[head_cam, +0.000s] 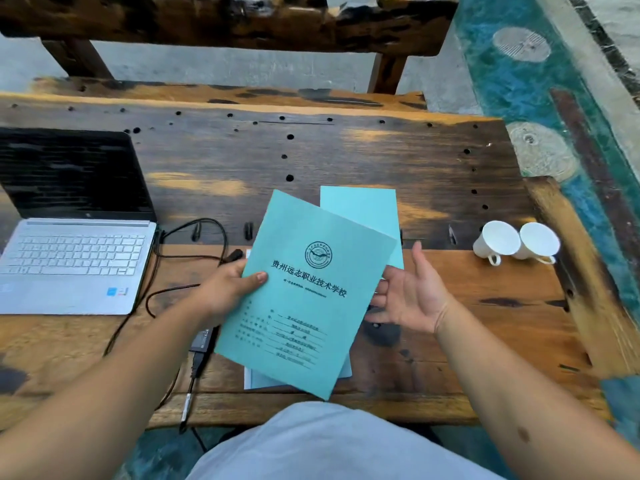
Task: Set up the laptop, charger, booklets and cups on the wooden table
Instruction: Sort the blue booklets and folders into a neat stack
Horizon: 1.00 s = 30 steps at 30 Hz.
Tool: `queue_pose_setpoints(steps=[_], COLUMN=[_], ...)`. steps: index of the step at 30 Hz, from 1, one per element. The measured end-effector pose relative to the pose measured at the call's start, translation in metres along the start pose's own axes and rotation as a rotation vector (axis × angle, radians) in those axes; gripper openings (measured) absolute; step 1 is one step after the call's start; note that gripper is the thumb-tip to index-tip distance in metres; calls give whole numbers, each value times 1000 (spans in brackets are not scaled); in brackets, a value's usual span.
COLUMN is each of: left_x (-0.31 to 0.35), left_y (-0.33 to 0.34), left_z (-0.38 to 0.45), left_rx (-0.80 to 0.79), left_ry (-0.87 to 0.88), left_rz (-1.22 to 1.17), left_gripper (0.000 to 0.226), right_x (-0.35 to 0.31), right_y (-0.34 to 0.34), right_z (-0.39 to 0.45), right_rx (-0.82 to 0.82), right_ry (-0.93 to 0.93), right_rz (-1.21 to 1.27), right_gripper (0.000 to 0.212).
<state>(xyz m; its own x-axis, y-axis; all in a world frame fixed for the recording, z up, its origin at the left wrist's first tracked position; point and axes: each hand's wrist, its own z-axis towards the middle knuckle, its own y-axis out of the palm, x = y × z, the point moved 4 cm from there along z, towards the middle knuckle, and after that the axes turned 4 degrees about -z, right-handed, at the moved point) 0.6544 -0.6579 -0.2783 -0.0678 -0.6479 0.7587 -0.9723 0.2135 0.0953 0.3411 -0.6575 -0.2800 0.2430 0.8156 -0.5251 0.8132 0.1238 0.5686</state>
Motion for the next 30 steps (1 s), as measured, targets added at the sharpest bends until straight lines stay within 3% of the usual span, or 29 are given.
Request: queue_pose_setpoints(steps=[2,4,5,9,13,18,24,27,30], left_x=[-21,-41,-51,-84,-99,-102,-103,-104,-106], left_y=[4,8,10,15,12,3,-7,-11,-10], left_z=[2,5,5,11,15,22,31,34,34], left_rx=[73,159,195,287,377,415,502,530,513], left_ry=[-47,-114,-152,-238,-216,-210,-136,-93,-103], left_rz=[-118,-228,-278,-299,-6,349,538,565,622], left_gripper=[24,23,23,23,25,26,24,24,36], right_x=[18,37,46,62,64,75,81,79,75], right_y=[5,8,10,12,5,-1,-6,-7,-16], right_z=[12,25,31,49,67,82,96,100,100], right_rx=[106,259,317,427,523,554,520,500,536], right_ry=[-73,-102,-88,-19,-47,-16,-15,-48,-67], right_rz=[46,-201,-342,-654,-926,-982,-951,-1121,-1264], right_gripper=[66,29,24,28,30,34,31,32,19])
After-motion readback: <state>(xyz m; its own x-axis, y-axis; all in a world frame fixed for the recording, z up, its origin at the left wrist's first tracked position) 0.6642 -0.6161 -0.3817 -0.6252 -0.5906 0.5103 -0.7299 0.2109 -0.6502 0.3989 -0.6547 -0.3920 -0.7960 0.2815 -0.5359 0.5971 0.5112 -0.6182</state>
